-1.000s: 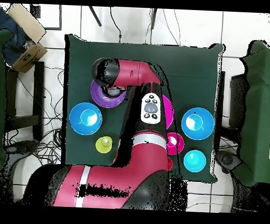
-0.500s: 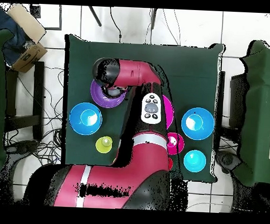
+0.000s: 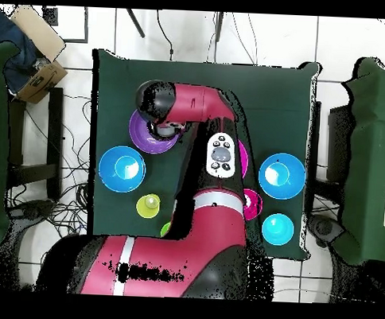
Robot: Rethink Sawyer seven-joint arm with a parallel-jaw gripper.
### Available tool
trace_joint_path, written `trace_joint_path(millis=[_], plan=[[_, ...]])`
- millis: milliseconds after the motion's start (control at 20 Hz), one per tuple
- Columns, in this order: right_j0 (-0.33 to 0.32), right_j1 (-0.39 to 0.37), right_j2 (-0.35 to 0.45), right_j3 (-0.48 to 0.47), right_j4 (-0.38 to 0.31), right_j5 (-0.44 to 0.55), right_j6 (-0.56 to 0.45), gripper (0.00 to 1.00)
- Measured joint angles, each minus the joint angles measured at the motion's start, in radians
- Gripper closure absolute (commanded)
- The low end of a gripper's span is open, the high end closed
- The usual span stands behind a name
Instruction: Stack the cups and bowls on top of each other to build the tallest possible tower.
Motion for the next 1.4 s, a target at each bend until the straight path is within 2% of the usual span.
trace_joint_path(millis=[350,500,1400], plan=[[-0.013,-0.031,0.0,-0.021,0.0,0.13,0.0,0.0],[-0.014,-0.047,0.0,-0.027,-0.001,0.151,0.0,0.0],[-0.018,-0.065,0.0,-0.014,-0.007,0.11,0.0,0.0]])
